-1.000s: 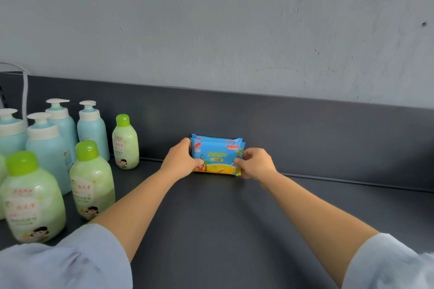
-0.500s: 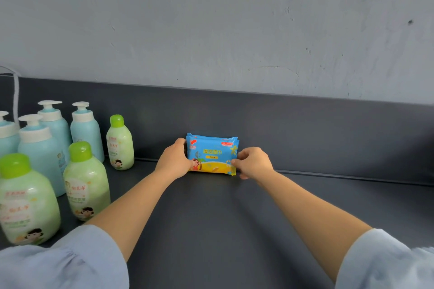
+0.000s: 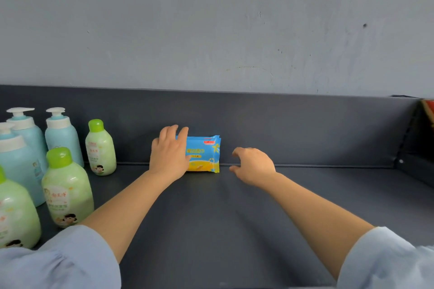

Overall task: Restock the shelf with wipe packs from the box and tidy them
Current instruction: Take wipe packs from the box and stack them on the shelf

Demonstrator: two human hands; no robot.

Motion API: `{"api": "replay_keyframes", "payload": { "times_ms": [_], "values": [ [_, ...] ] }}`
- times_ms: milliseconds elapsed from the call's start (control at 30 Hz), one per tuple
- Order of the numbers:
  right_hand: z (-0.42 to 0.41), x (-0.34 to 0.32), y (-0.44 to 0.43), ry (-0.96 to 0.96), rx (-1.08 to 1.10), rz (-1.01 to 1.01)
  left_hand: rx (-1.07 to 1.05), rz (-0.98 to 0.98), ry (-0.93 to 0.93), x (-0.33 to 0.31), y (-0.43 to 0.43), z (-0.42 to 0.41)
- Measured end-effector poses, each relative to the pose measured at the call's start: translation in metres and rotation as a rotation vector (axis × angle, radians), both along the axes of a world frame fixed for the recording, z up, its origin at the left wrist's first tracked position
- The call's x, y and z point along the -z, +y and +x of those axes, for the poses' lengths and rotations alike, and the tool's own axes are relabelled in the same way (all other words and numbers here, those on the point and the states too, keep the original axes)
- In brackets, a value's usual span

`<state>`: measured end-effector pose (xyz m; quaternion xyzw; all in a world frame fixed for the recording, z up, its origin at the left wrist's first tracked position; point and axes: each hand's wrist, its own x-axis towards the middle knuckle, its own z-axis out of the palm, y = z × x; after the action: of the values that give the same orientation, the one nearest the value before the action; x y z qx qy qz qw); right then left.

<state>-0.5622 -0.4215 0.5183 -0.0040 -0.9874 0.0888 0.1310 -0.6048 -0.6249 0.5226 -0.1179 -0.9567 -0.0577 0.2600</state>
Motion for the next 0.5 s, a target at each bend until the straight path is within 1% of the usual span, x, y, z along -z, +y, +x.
{"api": "replay_keyframes", "payload": {
  "times_ms": [133, 267, 500],
  "values": [
    [0.019, 0.000, 0.016, 0.023, 0.040, 0.080, 0.125, -0.106, 0.021, -0.003, 0.022, 0.008],
    [0.045, 0.000, 0.040, 0.037, 0.104, 0.097, 0.231, -0.198, 0.026, -0.006, 0.057, 0.021],
    [0.116, -0.008, 0.102, 0.035, 0.241, 0.119, 0.376, -0.252, 0.033, -0.013, 0.132, 0.069]
  ]
}}
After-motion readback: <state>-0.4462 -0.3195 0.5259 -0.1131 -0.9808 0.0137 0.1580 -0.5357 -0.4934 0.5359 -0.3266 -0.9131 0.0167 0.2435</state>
